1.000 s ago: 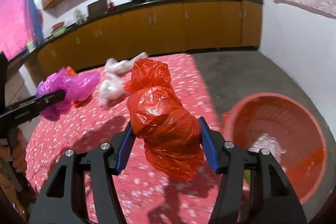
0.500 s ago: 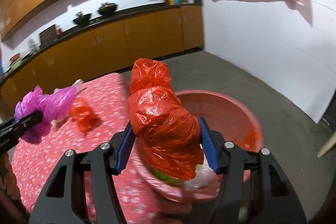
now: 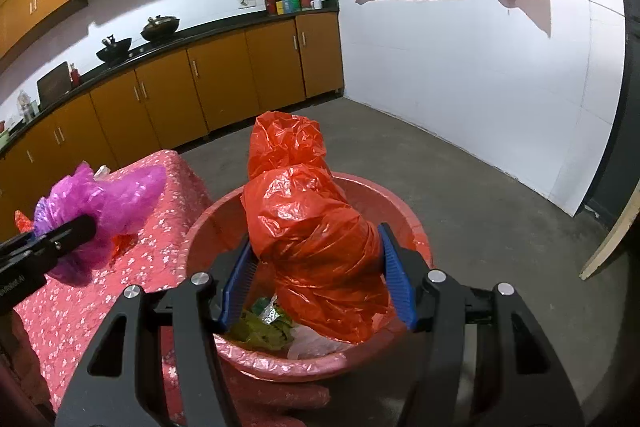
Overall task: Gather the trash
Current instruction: 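Carry both bags over the orange basket and open both tools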
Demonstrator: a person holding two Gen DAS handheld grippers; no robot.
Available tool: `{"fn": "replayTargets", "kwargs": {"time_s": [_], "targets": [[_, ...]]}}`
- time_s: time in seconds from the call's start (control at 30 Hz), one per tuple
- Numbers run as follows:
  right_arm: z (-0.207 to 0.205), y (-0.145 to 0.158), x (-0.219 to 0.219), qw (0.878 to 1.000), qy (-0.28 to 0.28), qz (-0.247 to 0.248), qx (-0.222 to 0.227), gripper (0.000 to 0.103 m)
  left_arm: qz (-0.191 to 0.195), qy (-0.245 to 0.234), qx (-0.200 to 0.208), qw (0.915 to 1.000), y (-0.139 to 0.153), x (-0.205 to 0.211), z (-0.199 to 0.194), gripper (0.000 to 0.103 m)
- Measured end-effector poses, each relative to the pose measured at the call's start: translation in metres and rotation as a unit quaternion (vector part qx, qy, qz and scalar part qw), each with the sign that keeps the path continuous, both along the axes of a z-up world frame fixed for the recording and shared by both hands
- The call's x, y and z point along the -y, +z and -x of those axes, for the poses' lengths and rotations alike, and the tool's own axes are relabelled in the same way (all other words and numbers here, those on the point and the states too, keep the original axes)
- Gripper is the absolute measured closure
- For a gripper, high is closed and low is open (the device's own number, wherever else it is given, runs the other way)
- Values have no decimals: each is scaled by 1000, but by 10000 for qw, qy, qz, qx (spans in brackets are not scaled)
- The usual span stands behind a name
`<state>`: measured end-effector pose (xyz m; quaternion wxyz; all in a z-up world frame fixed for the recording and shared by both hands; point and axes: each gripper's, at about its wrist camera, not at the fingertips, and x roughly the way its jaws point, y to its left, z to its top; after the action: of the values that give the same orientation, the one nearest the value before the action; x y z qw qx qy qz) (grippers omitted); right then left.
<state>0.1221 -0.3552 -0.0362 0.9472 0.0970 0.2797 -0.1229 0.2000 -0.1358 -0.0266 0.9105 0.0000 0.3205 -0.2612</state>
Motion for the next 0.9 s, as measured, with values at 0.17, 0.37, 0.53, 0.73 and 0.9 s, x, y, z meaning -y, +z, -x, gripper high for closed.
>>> {"fn": "replayTargets", "kwargs": {"time_s": [0.17, 0.37, 0.53, 0.73, 0.9], "targets": [[-3, 0, 4, 10000, -43, -38, 22, 44, 14, -145, -33, 9999, -5, 17, -4, 59], [-4, -5, 4, 9999, -88, -85, 21, 44, -2, -260, -100, 9996, -13, 32, -11, 58], [-7, -6, 9, 9998, -103, -192, 38, 43, 36, -332, -217, 9992, -19, 43, -19, 58], [-15, -2, 16, 9995, -101, -268, 134, 42, 71, -393, -331, 9987, -26, 54, -30, 57], [-22, -2, 21, 9988, -83, -427, 215, 38, 60, -425, -422, 9982, -35, 61, -38, 50]]}}
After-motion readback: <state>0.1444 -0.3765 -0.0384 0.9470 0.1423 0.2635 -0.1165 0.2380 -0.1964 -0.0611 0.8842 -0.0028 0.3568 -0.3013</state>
